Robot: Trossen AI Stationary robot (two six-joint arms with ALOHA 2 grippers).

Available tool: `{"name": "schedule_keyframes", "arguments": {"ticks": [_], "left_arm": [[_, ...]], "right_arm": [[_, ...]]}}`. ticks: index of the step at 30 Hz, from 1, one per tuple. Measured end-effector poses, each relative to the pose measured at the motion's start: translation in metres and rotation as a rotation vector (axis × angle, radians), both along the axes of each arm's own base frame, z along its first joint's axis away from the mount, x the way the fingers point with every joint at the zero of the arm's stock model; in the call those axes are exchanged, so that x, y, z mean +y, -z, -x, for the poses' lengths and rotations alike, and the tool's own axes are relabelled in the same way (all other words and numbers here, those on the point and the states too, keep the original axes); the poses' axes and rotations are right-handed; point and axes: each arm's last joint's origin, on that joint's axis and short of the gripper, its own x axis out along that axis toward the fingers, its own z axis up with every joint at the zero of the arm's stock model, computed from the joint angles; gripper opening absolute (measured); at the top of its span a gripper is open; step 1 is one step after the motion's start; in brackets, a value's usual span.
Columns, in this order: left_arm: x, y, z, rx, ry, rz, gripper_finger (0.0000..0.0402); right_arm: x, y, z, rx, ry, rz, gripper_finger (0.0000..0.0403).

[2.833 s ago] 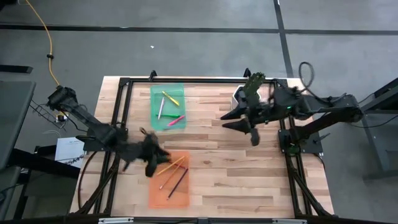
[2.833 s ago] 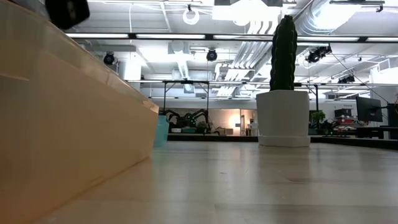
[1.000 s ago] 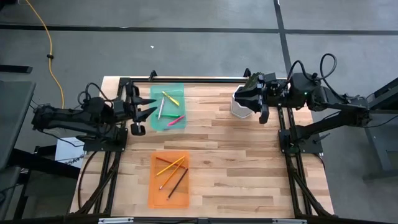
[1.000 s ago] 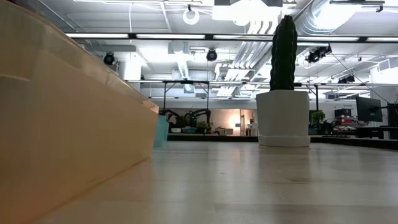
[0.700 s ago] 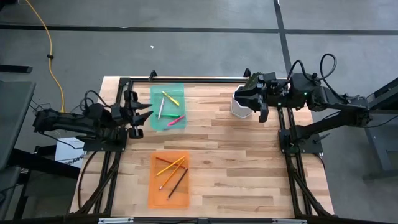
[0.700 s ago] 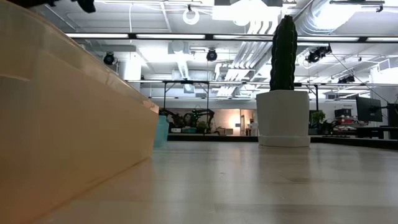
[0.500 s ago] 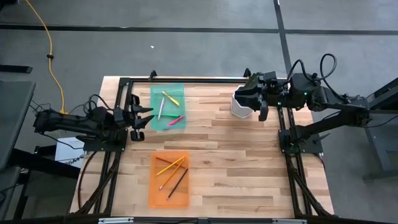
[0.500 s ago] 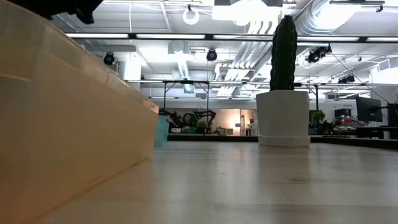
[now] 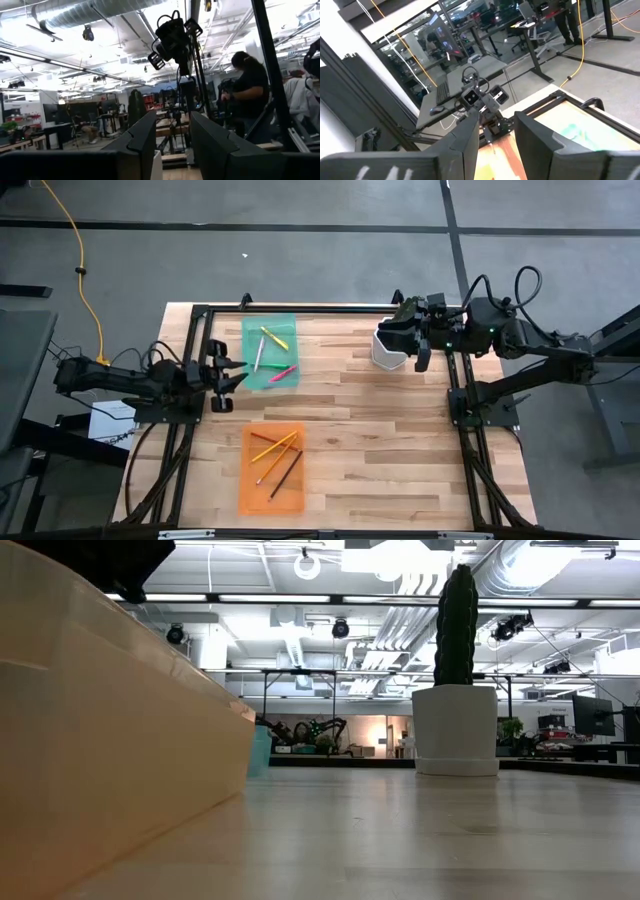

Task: Sort pens & pencils
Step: Return to Home Position

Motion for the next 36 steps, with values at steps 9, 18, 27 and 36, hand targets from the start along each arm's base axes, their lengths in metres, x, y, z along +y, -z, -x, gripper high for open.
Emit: {"name": "schedule_keyframes", "arguments": {"ticks": [9,18,27,36], "left_arm": [[0.0,0.01,-0.003,0.109,-0.017,-0.06,0.0108],[-0.001,0.02,-0.007,0.225,0.035,-0.08,0.0108],[-0.002,0.034,-0.009,0.368,0.068,-0.049,0.0108],[-0.003,0.048,-0.008,0.504,0.102,-0.006,0.0108]], "right_arm": [[-0.001,0.0,0.0,0.002,0.019,0.001,0.0114],[-0.001,0.002,0.0,0.016,0.035,-0.005,0.0114],[-0.001,0.002,0.0,0.014,0.045,-0.025,0.0114],[-0.001,0.002,0.0,0.015,0.045,-0.024,0.0114]]}}
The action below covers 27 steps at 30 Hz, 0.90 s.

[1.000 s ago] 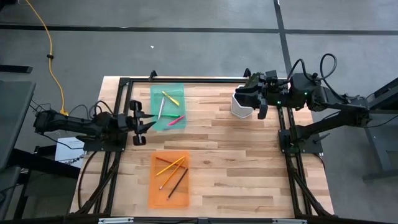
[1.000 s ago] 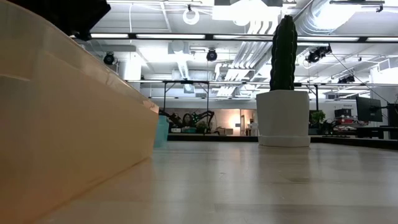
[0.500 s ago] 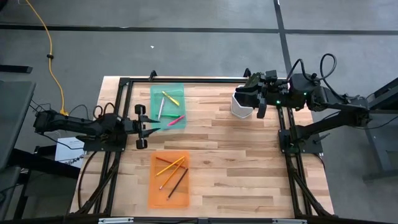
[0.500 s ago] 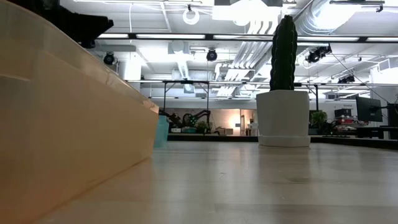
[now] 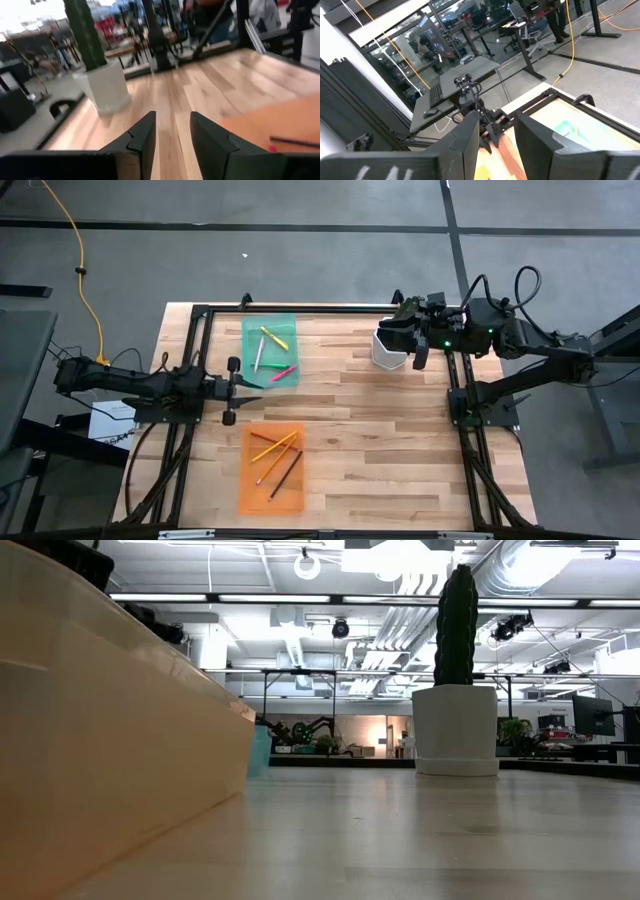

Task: Sort pens & pencils
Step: Return to Home Position

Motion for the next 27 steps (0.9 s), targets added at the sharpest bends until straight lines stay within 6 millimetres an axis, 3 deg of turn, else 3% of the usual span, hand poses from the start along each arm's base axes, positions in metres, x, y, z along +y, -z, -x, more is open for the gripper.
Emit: {"name": "schedule_keyframes", "arguments": {"ticks": [11,27], "left_arm": [[-0.001,0.008,0.005,0.09,0.017,0.034,0.0108],[-0.002,0.004,0.019,0.04,0.018,0.042,0.0108]], "right_arm": [[0.0,0.001,0.0,0.008,0.008,0.002,0.0114],[-0.001,0.001,-0.002,0.01,0.031,-0.001,0.0114]]}}
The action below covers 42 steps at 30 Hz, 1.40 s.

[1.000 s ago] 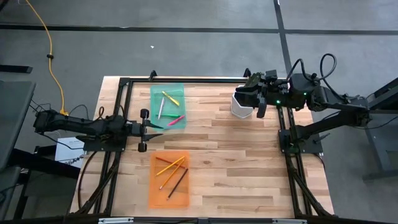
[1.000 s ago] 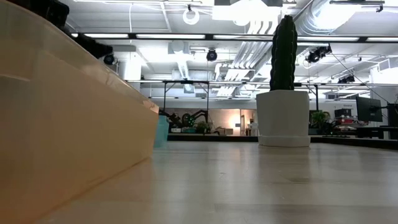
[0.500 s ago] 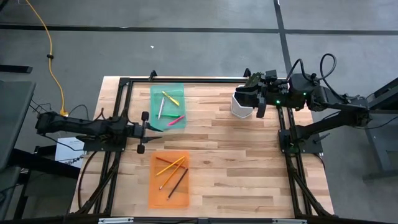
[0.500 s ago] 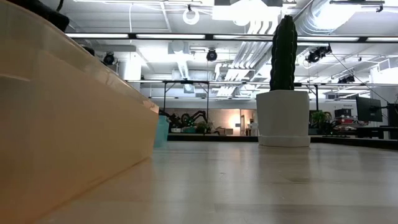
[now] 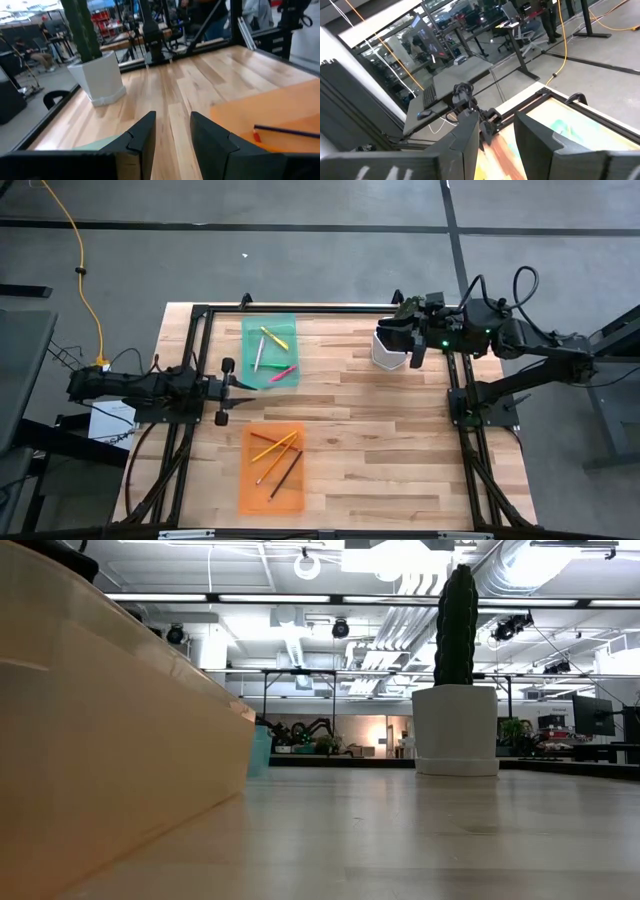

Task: Sort pens & pencils
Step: Return to Home Position

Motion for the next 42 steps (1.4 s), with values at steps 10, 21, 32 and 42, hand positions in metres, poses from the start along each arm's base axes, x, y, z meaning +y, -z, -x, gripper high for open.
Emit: {"name": "schedule_keyframes", "arguments": {"ticks": [10,21,32,42], "left_arm": [[0.0,-0.003,0.002,-0.035,0.007,-0.007,0.0108],[0.002,-0.004,0.002,-0.056,-0.072,0.061,0.0108],[0.001,-0.004,0.002,-0.054,-0.061,0.062,0.0108],[0.001,-0.004,0.002,-0.053,-0.06,0.059,0.0108]], "right_arm": [[0.0,0.003,-0.005,0.016,-0.001,-0.002,0.0114],[0.001,0.002,-0.005,0.011,-0.008,-0.002,0.0114],[0.002,0.001,-0.004,0.005,-0.068,0.0,0.0114],[0.011,-0.035,0.06,-0.251,-0.182,0.134,0.0114]]}}
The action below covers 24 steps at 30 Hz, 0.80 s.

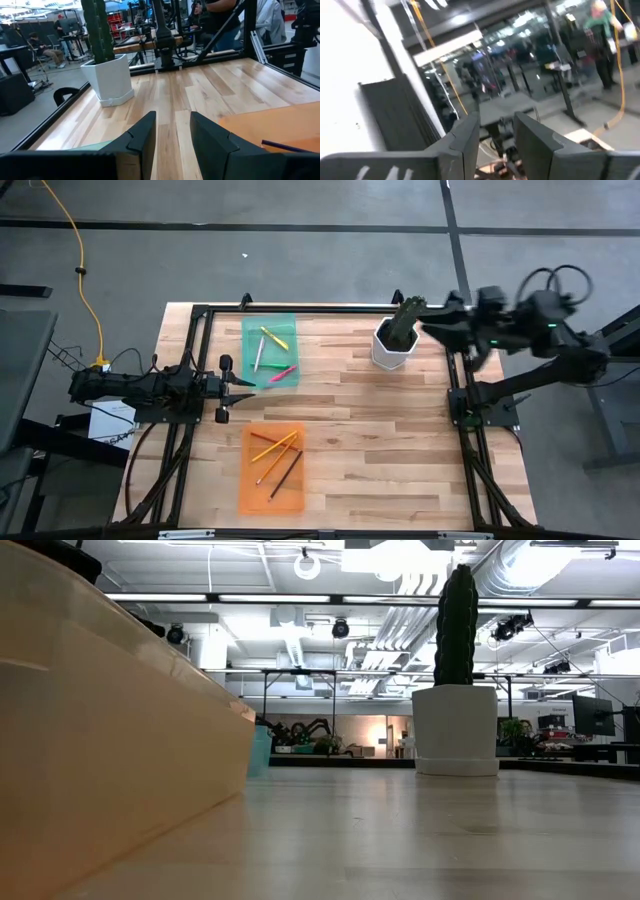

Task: Sort pens & pencils
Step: Return to Home Position

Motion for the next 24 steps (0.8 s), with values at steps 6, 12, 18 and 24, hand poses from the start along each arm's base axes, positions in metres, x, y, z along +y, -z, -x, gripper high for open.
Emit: {"name": "schedule_keyframes", "arguments": {"ticks": [6,12,18,24], "left_arm": [[0.0,0.0,0.0,0.0,0.0,0.0,0.0108],[0.0,0.0,0.0,0.0,0.0,0.0,0.0108],[0.0,0.0,0.0,0.0,0.0,0.0,0.0108],[0.0,0.0,0.0,0.0,0.0,0.0,0.0108]], "right_arm": [[0.005,-0.005,0.032,-0.044,0.003,0.143,0.0114],[0.006,-0.001,0.057,-0.014,-0.017,0.272,0.0114],[0.0,0.009,0.091,-0.089,-0.015,0.325,0.0114],[-0.003,0.054,0.106,-0.278,0.02,0.306,0.0114]]}}
